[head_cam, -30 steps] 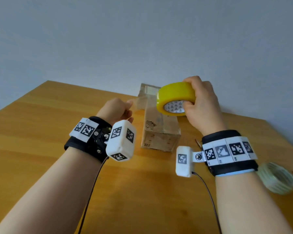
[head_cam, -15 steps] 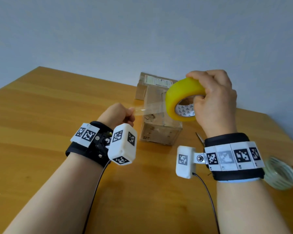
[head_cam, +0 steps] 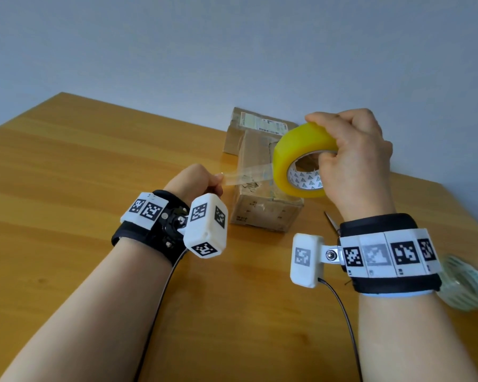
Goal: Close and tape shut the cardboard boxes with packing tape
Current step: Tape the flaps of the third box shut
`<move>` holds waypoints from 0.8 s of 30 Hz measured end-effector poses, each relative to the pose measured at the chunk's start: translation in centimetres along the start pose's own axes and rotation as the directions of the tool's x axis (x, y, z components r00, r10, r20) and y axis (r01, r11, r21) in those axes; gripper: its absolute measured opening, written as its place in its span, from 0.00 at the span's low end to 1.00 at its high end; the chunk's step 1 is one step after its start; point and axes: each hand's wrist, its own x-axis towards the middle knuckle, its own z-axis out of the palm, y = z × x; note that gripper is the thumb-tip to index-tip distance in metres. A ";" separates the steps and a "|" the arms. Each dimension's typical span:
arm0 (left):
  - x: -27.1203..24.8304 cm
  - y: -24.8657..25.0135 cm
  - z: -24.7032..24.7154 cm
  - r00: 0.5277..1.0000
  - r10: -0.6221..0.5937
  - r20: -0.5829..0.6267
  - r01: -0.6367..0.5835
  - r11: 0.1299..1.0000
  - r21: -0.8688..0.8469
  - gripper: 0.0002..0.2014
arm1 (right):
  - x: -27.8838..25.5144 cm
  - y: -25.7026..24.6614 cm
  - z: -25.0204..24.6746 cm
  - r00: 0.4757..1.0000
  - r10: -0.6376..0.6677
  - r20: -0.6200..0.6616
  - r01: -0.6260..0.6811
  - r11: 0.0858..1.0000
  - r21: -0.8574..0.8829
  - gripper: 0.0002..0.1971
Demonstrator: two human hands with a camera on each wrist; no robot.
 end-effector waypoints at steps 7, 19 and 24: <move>-0.4 -1.2 0.8 0.996 -0.086 -0.007 0.083 0.981 -0.175 0.07 | -0.5 0.6 0.4 0.999 0.046 0.010 -0.047 0.997 0.054 0.34; 0.5 -1.9 1.7 0.968 0.174 -0.179 -0.206 0.963 -0.175 0.05 | -0.4 1.6 -0.2 0.974 0.222 0.037 -0.225 0.955 0.196 0.30; -1.4 -0.9 1.7 0.925 0.379 0.031 -0.378 0.925 -0.033 0.21 | 0.3 0.7 0.1 0.975 0.213 0.059 -0.220 0.961 0.165 0.28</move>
